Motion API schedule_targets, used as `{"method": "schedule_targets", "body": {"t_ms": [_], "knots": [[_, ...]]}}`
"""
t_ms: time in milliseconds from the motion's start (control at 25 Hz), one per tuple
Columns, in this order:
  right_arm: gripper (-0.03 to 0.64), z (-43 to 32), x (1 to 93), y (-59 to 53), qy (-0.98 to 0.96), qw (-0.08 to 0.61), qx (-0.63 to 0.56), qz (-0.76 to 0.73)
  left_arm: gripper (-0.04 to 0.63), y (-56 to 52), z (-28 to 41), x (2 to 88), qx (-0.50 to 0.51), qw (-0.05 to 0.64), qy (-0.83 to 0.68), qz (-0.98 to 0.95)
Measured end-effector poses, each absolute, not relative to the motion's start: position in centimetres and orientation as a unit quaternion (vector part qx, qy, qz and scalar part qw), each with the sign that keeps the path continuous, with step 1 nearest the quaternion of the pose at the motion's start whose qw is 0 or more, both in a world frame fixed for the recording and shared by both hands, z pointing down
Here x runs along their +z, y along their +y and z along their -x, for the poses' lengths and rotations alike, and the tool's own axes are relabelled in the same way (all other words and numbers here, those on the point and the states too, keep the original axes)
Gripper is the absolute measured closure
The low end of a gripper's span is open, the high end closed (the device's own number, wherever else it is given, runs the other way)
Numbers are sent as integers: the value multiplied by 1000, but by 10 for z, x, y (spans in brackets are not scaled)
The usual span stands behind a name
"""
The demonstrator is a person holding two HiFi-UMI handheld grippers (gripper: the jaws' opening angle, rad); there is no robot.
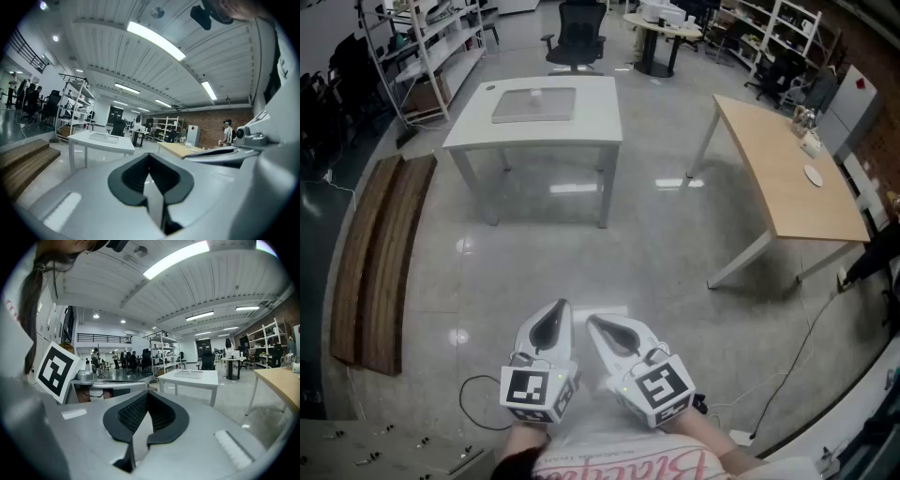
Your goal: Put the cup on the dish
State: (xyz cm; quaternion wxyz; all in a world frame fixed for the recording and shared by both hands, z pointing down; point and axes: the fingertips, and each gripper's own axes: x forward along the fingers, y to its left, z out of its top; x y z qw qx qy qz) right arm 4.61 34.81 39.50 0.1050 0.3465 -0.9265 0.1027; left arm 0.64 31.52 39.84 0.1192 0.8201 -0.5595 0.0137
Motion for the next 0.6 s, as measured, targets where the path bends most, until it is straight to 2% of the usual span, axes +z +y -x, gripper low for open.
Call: {"method": "schedule_targets", "body": {"t_ms": [600], "knots": [[617, -77, 395, 365, -931, 90, 110, -336, 595, 335, -39, 391, 30, 104, -563, -819]]}}
